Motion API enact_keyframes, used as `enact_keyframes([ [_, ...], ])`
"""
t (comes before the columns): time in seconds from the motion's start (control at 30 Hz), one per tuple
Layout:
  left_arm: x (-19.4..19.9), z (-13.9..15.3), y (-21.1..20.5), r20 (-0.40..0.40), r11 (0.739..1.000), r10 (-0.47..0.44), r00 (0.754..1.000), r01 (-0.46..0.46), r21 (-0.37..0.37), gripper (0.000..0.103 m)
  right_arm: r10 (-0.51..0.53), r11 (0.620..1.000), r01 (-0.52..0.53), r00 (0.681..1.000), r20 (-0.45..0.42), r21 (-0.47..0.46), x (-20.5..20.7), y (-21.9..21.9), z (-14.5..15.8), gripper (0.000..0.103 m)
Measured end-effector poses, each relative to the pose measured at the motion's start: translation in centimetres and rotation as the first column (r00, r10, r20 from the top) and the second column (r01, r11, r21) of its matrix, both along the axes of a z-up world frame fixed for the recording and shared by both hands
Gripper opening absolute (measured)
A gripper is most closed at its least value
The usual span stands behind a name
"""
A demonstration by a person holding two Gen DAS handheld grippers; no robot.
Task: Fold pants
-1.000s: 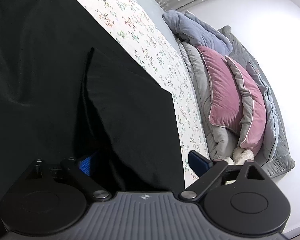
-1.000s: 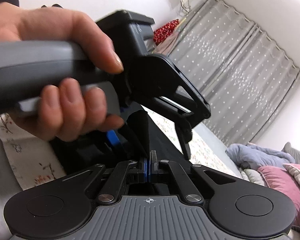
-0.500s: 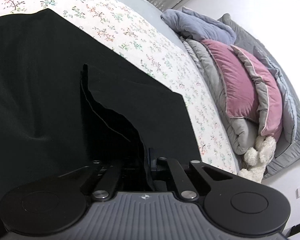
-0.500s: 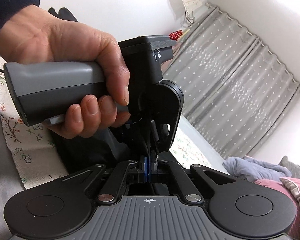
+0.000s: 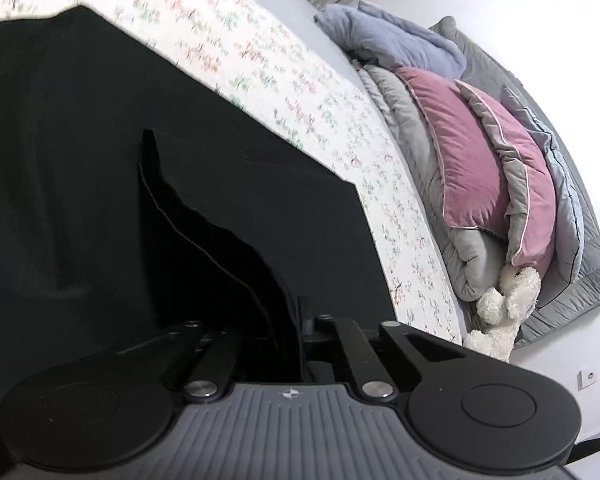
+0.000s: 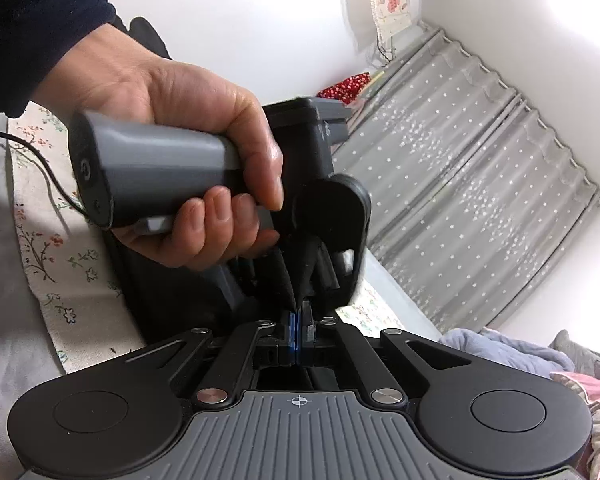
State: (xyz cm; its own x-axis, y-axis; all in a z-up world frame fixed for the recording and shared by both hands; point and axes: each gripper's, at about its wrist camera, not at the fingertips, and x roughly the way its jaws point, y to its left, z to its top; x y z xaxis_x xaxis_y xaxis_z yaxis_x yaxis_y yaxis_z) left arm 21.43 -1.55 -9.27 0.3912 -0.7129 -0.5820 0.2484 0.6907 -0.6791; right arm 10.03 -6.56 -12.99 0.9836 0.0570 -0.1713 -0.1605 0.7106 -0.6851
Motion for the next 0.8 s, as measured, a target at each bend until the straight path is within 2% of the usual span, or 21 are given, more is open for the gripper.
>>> enact_keyframes([
  [0.27,0.4,3.4,1.7,0.118,0.998,-0.014,0.993,0.006,0.069,0.018,-0.055,0.993,0.052,0.998,0.029,0.102,1.5,2.4,2.0,0.000],
  [0.37,0.4,3.7,3.2,0.140,0.997,-0.006,0.990,-0.006,0.079,0.018,-0.054,0.990,0.049,0.998,0.036,0.136,2.1,3.9,2.5,0.000],
  [0.53,0.2,4.0,4.4,0.148,0.995,0.026,0.989,-0.040,0.094,0.018,-0.037,0.993,0.031,0.998,0.056,0.115,2.4,6.0,1.9,0.000],
  [0.57,0.2,4.0,4.7,0.146,0.994,0.036,0.989,-0.050,0.094,0.018,-0.041,0.995,0.035,0.997,0.059,0.097,2.5,6.3,1.7,0.008],
  [0.67,0.2,4.2,5.5,0.140,0.993,0.063,0.988,-0.076,0.090,0.018,-0.062,0.998,0.060,0.994,0.087,0.020,2.6,6.6,0.4,0.044],
  [0.73,0.3,4.5,6.0,0.143,0.993,0.076,0.987,-0.088,0.081,0.018,-0.085,0.996,0.087,0.994,0.073,-0.027,3.0,6.4,-0.7,0.046],
  [0.8,0.3,4.9,6.4,0.146,0.993,0.084,0.986,-0.095,0.069,0.018,-0.109,0.993,0.111,0.993,0.045,-0.035,3.4,6.1,-1.4,0.040],
])
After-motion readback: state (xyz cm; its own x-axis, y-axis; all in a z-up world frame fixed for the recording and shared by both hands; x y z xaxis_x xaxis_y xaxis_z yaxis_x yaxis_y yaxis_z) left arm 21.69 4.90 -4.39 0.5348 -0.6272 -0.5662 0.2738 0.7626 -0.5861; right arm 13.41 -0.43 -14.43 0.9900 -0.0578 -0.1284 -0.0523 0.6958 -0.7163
